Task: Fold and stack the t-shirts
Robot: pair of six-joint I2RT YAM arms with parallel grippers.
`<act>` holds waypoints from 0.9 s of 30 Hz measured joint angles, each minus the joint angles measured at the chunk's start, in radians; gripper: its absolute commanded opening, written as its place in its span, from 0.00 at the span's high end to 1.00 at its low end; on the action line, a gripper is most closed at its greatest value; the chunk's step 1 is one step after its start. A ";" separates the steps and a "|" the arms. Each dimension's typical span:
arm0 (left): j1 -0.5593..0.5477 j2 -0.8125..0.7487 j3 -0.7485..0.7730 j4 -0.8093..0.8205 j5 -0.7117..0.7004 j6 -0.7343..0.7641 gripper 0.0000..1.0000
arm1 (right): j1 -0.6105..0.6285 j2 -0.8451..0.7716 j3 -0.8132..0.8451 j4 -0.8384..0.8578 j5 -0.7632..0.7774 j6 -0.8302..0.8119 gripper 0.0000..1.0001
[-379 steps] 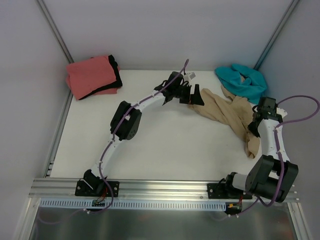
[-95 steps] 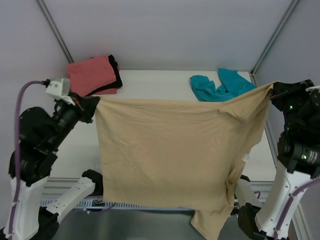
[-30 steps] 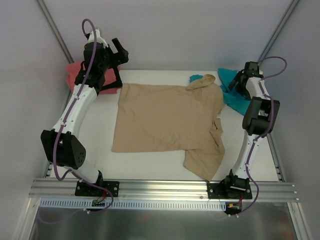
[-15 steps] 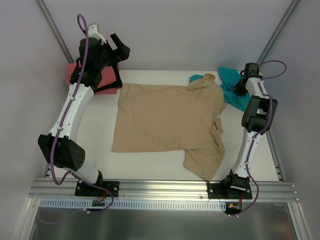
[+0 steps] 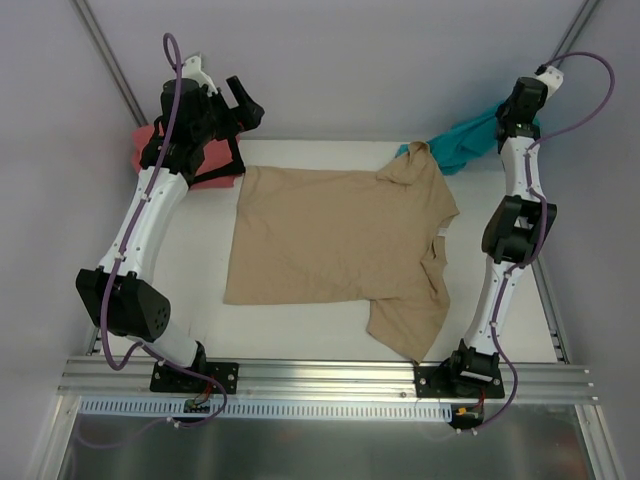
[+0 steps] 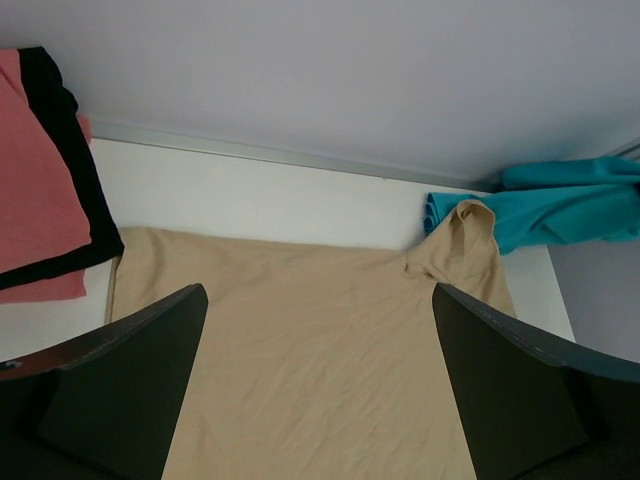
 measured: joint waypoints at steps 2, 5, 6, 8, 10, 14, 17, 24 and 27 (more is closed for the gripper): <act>0.000 -0.002 -0.005 -0.002 0.006 0.006 0.01 | 0.003 -0.004 0.000 0.064 0.029 -0.067 1.00; 0.000 -0.002 -0.008 -0.002 0.018 0.010 0.01 | 0.006 -0.004 0.009 0.119 0.057 -0.156 0.99; 0.000 -0.002 -0.008 -0.002 0.021 0.010 0.01 | 0.006 -0.004 0.016 0.132 0.066 -0.188 1.00; 0.000 -0.002 -0.008 -0.002 0.026 0.010 0.01 | 0.007 -0.004 0.037 0.157 0.082 -0.237 0.99; 0.000 -0.002 -0.008 -0.003 0.036 0.010 0.01 | 0.005 -0.004 0.059 0.184 0.096 -0.277 1.00; 0.000 -0.002 -0.008 -0.013 0.056 0.010 0.01 | -0.008 -0.005 0.087 0.246 0.121 -0.352 1.00; 0.000 -0.001 -0.006 -0.020 0.073 0.010 0.01 | -0.021 -0.010 0.091 0.270 0.131 -0.396 1.00; 0.000 0.050 0.061 -0.024 0.105 0.010 0.01 | -0.061 -0.040 0.087 0.267 0.127 -0.419 0.00; 0.000 0.071 0.077 -0.027 0.121 0.010 0.01 | -0.070 -0.104 -0.029 0.288 0.140 -0.412 0.01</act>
